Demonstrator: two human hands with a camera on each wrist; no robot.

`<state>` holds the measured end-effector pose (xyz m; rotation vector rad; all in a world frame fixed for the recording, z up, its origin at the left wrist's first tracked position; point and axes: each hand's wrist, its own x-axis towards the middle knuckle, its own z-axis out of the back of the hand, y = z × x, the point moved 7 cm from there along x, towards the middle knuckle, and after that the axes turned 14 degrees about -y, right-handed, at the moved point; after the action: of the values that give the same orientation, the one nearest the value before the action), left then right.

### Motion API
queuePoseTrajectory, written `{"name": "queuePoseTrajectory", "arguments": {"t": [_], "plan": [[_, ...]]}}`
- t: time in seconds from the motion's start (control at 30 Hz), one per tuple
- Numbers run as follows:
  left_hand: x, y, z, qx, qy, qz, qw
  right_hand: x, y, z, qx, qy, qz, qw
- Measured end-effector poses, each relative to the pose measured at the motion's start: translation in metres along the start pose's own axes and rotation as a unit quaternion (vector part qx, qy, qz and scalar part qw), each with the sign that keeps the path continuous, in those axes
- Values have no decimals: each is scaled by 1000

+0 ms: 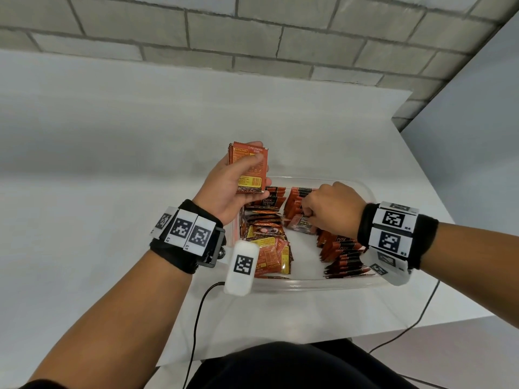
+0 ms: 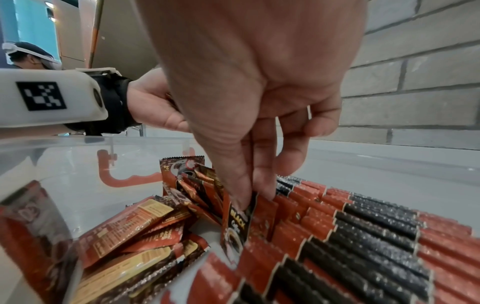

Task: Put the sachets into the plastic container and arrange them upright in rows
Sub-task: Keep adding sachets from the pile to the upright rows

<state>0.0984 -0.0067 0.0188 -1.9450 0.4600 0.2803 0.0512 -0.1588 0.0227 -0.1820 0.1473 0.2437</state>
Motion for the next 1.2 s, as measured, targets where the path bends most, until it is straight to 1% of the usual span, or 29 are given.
{"name": "queuePoseTrajectory", "arguments": {"t": [0.2,0.3,0.4,0.47,0.53,0.57,0.63,0.7,0.73,0.8,0.87,1.0,1.03,1.1,1.13,1.2], "plan": [[0,1,0,-5,2,4,1000,1,-3,5,-2,-14,7,1000],[-1,4,-1,-16,6,20,1000,-1,-8,12,1,-32,6,999],[-3,6,-3,-17,18,33,999,-5,-17,18,19,-44,-14,999],[-4,9,-7,-9,29,37,999,-8,-28,23,58,-67,-47,995],[-6,11,-9,3,33,42,999,-10,-39,35,153,-110,-89,978],[-7,12,-11,10,35,46,998,-11,-42,42,217,-137,-107,961],[-10,14,-16,30,44,49,997,-14,-43,54,350,-170,-139,911],[-14,16,-24,46,67,51,995,-18,-36,57,451,-163,-158,863],[-16,16,-28,53,82,52,994,-19,-30,57,478,-157,-155,850],[-20,17,-35,73,107,52,990,-20,-21,58,509,-163,-142,833],[-23,18,-40,90,122,48,987,-20,-23,59,525,-188,-147,817],[-25,18,-44,91,121,45,987,-19,-32,62,534,-219,-146,803],[-24,17,-44,87,112,47,989,-20,-36,64,539,-233,-149,795],[-21,17,-41,59,75,65,993,-23,-43,66,541,-276,-148,781],[-18,17,-38,39,55,77,995,-25,-45,68,531,-300,-140,780],[-15,17,-35,11,35,92,995,-31,-41,72,484,-343,-110,797]]}}
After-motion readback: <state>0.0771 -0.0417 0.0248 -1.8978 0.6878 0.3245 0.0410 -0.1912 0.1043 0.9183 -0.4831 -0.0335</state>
